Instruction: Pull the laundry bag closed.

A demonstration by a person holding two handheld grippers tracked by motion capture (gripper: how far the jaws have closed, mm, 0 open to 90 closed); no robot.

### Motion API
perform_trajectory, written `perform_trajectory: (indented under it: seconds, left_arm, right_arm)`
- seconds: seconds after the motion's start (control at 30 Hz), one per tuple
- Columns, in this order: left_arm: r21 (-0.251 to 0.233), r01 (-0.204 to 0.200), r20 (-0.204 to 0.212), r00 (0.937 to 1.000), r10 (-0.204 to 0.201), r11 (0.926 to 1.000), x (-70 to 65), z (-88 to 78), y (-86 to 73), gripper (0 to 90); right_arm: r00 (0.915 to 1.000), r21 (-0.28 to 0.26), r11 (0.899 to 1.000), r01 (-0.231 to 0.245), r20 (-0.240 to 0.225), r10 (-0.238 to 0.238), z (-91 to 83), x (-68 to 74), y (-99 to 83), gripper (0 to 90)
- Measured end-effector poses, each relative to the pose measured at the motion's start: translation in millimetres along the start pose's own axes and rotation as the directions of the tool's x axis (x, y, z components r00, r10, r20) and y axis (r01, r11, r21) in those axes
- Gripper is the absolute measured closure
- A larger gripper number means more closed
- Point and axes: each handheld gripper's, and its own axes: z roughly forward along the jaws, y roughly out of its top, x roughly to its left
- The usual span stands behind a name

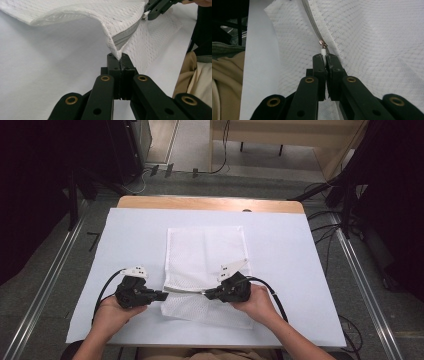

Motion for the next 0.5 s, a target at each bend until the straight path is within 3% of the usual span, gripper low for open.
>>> perform_trajectory:
  seconds: [0.37, 0.5]
  left_arm:
    - [0.004, 0.000, 0.000, 1.0000, 0.000, 1.0000, 1.3, -0.7, 0.4, 90.0]
    - [0.001, 0.000, 0.006, 1.0000, 0.000, 1.0000, 1.4, -0.4, 0.4, 90.0]
  right_arm:
    - [0.9997, 0.024, 1.000, 0.009, 0.020, -0.009, -2.4, 0.0, -2.8, 88.2]
    - [0.9998, 0.023, 1.000, -0.008, 0.015, 0.008, -6.2, -1.7, -4.7, 88.2]
